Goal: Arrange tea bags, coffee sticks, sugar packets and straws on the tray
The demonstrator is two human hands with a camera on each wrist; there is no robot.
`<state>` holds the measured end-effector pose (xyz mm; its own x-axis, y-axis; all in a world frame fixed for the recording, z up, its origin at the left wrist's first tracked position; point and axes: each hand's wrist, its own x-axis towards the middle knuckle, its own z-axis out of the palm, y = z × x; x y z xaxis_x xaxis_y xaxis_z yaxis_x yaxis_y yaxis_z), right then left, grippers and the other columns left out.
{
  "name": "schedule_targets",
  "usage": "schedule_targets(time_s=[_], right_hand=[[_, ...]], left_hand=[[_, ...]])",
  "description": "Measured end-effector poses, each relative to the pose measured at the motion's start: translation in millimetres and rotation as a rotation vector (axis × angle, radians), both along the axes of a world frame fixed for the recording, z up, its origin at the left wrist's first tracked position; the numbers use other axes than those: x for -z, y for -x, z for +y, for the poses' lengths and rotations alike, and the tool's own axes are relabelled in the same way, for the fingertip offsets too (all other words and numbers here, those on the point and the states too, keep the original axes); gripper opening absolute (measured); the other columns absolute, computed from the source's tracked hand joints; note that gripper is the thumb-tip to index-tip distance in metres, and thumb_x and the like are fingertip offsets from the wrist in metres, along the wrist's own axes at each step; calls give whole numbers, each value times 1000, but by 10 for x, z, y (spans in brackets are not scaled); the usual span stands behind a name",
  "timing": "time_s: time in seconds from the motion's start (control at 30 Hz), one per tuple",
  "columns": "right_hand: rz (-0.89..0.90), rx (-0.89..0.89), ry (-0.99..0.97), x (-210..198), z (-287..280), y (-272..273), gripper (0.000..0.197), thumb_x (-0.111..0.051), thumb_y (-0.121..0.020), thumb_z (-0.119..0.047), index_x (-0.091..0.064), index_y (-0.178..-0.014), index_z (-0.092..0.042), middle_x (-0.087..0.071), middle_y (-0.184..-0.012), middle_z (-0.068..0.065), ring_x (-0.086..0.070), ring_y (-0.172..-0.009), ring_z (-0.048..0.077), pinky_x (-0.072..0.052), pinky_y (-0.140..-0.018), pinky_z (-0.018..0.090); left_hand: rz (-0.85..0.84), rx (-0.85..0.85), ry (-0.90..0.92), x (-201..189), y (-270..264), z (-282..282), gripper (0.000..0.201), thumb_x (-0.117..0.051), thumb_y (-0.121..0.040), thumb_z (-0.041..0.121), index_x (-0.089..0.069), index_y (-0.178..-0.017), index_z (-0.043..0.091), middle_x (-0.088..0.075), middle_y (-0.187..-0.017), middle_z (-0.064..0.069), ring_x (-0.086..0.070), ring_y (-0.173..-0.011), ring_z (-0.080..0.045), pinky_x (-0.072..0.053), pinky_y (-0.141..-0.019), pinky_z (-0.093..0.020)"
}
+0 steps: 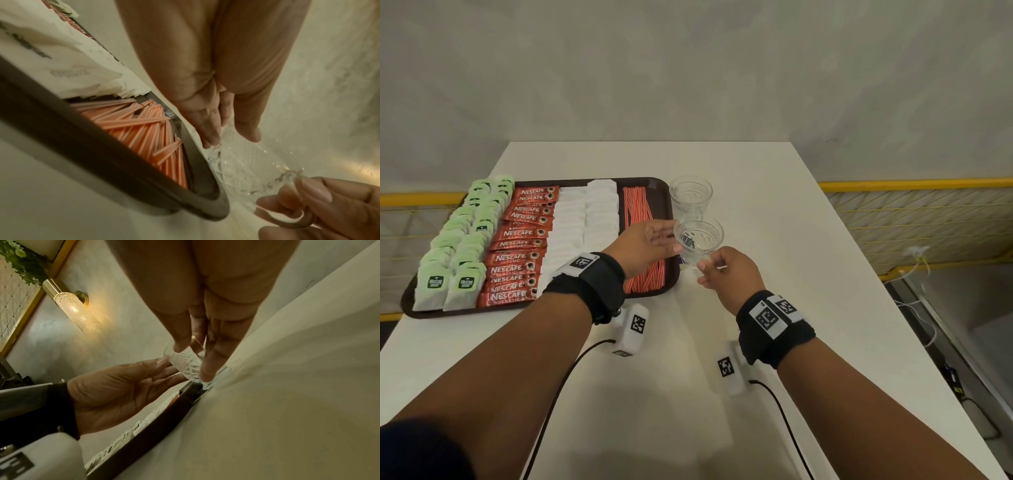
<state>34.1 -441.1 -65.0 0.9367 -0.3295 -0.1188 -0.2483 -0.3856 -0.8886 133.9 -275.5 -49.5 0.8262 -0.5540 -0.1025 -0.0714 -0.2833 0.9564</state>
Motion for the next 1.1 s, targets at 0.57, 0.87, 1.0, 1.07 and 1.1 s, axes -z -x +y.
schedule_targets(time_s=[0.57,0.87,1.0,1.07,1.1], right_hand=[[28,108,-203,-91,-107,-151,30,-37,-101,-15,-54,-125,-13,-62,-115,8,-70,-89,27,-56,-88,47],[34,113,-156,-127,-74,-153,25,-36,-101,-15,-55,-116,-15,-64,-107,7,-69,-89,28,-55,-88,49],[55,123,-75,-185,-93,-62,32,-39,-101,-20,-51,-129,-10,-57,-95,-5,-67,-94,28,-53,-92,48],[23,140,-5,-246,-97,-10,31,-43,-100,-23,-51,-128,-12,-58,-100,-2,-66,-98,29,-51,-94,49],[-15,152,30,-247,-113,24,31,-45,-99,-26,-53,-126,-13,-60,-104,-1,-65,-100,29,-50,-94,49]], left_hand=[[7,-7,-61,-5,1,-26,80,-83,-75,12,-45,-145,15,-62,-133,1,-64,-110,-9,-53,-93,-26],[-5,-8,-105,-70,28,-23,80,-81,-78,12,-40,-147,13,-57,-138,0,-61,-109,-6,-49,-78,-11],[-21,-39,-123,-114,95,50,82,-81,-79,14,-36,-148,13,-49,-145,-3,-52,-126,-17,-45,-90,-19],[-73,-71,-135,-200,125,133,75,-78,-82,16,-40,-147,13,-50,-145,-3,-51,-126,-14,-42,-95,-24],[-120,-86,-137,-220,131,193,69,-76,-85,19,-42,-145,13,-51,-143,-2,-52,-123,-11,-41,-94,-24]])
